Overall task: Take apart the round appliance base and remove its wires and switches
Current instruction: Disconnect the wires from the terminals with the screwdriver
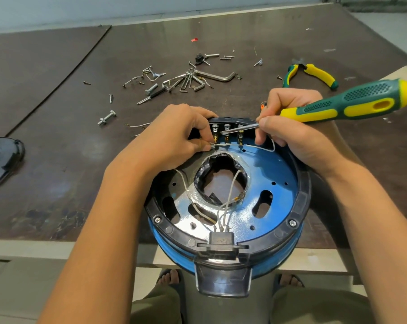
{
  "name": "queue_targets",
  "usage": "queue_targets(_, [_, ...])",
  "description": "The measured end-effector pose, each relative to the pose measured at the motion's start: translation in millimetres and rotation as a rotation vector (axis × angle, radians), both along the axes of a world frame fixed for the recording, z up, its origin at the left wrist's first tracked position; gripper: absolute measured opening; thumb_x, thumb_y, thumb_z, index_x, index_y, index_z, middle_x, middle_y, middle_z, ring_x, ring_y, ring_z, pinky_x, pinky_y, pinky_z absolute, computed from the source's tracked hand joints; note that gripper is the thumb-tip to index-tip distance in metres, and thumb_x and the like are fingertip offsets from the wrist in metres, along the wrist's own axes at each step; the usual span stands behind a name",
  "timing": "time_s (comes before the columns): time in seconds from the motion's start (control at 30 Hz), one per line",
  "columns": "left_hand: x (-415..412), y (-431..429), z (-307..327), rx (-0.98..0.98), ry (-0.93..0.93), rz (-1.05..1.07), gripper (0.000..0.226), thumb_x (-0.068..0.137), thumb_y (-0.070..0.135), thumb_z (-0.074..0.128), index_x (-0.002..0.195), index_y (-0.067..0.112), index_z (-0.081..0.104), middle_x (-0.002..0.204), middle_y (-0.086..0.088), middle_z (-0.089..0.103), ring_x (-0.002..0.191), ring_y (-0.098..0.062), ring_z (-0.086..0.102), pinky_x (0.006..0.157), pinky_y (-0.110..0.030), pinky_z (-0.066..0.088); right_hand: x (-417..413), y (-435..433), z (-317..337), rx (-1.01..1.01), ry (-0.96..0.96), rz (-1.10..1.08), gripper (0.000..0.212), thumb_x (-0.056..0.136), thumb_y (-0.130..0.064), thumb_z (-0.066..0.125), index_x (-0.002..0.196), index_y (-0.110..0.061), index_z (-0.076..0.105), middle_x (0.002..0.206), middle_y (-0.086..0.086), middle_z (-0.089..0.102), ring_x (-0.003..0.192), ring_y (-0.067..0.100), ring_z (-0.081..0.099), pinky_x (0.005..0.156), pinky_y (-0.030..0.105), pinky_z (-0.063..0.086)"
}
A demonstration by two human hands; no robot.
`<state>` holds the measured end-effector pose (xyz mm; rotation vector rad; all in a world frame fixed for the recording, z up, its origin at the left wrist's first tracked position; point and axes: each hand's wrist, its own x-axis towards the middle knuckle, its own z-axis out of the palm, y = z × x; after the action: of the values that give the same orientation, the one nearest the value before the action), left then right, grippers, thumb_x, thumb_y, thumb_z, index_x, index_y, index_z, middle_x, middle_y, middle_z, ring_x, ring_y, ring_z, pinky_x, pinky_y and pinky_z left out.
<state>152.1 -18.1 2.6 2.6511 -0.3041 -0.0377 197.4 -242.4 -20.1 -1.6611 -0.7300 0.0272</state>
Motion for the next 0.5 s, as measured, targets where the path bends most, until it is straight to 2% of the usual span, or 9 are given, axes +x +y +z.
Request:
queue_targets(0.13, [0.7,0.9,-1.1,-0.023,-0.010,-0.013,0.014,0.082,0.006,0.077,0.084,0.020,0.078,0.132,0.010,0.061,0.115,-0.010,0.059,0.105,-0.036,0.044,0.1,-0.5,0.1,-0.013,0.003,-0.010,0.026,0.080,-0.003,0.059,0.061,-0.019,0.056,0.054,0.000,0.064,0.053,0.009,0.056,0.065,0.039,0.049])
queue_targets(0.23, [1.3,0.9,-0.9,-0.032,-0.009,-0.018,0.014,0.081,0.005,0.077,0.083,0.019,0.079,0.130,0.012,0.063,0.112,-0.011,0.060,0.103,-0.036,0.045,0.2,-0.5,0.4,-0.030,0.013,-0.003,0.026,0.081,-0.006,0.060,0.059,-0.021,0.057,0.056,0.002,0.065,0.054,0.011,0.055,0.059,0.029,0.044])
queue_targets(0.33, [1.2,1.3,-0.7,-0.034,-0.012,-0.015,0.014,0.081,0.005,0.078,0.084,0.019,0.079,0.129,0.012,0.063,0.111,-0.011,0.060,0.103,-0.036,0.045,-0.1,-0.7,0.2,-0.010,0.025,-0.009,0.028,0.082,-0.004,0.059,0.059,-0.021,0.057,0.054,0.000,0.063,0.054,0.013,0.054,0.060,0.031,0.046])
queue_targets(0.4, [0.8,1.0,-0.6,-0.033,-0.013,-0.012,0.014,0.081,0.005,0.077,0.084,0.019,0.079,0.130,0.012,0.062,0.112,-0.011,0.060,0.103,-0.035,0.045,-0.7,-0.2,0.0,0.019,0.039,-0.004,0.026,0.081,-0.003,0.058,0.060,-0.018,0.055,0.052,0.000,0.061,0.053,0.016,0.053,0.055,0.027,0.043])
queue_targets(0.5, [-0.2,0.4,-0.2,-0.030,-0.013,-0.010,0.014,0.081,0.006,0.077,0.084,0.019,0.079,0.131,0.012,0.062,0.112,-0.011,0.059,0.103,-0.034,0.045,-1.0,0.3,-0.6,0.067,0.066,-0.008,0.021,0.080,0.000,0.055,0.063,-0.012,0.053,0.049,-0.001,0.059,0.051,0.022,0.049,0.053,0.033,0.037])
